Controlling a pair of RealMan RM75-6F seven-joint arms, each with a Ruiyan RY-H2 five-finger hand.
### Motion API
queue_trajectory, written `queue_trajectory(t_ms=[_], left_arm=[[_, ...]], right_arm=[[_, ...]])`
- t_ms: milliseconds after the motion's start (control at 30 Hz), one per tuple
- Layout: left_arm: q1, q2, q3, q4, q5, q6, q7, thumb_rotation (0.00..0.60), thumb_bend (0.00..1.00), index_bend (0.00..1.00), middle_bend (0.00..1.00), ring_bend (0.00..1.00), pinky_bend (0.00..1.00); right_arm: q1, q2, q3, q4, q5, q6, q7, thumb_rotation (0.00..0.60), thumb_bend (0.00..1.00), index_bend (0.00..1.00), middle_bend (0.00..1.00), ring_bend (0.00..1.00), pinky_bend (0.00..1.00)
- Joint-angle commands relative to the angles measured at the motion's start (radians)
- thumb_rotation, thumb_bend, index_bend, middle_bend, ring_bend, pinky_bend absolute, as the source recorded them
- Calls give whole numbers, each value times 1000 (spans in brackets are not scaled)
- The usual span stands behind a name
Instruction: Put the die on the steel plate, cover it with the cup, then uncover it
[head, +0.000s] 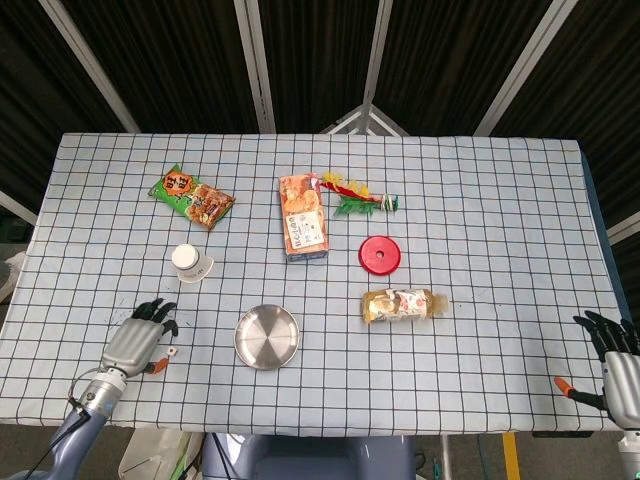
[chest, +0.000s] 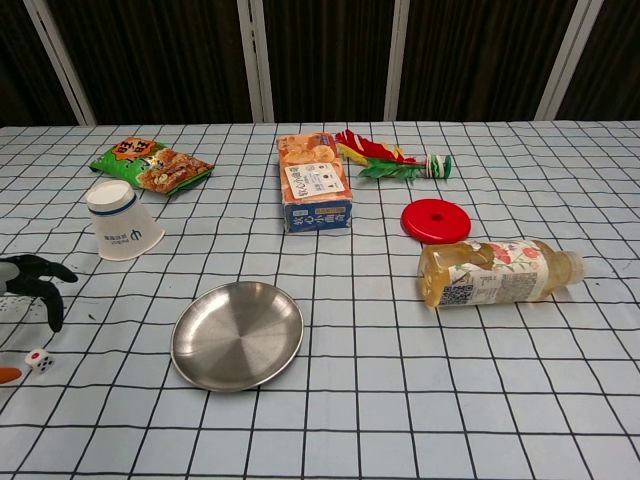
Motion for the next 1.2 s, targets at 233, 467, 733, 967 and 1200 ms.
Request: queue_trajectory(t_ms=[233,467,733,967,1200], left_arm=[[-5,-18,7,16,-12,-3,16,600,375,449,86,0,93],[-7,-26,9,24,-18,1,21,600,404,473,99,0,93],[-7,-33,12,33,-10,5,9,600,425,497,117,0,93],[-8,-38,16,42,-11,4,1,600,427,508,124,0,93],[-8,-45,13,49,0,11,-25,600,466,532,144,0,95]], right_arm=[[-2,1,1,4,2,3,8,600,56,200,141,131,0],[-1,1,1,5,1,1,10,600,56,200,140,131,0],[-2,1,2,5,2,2,10,600,56,199,141,131,0],[-1,0,0,7,2,0,11,600,56,200,141,131,0],[-1,0,1,8,2,0,10,600,56,199,141,131,0]])
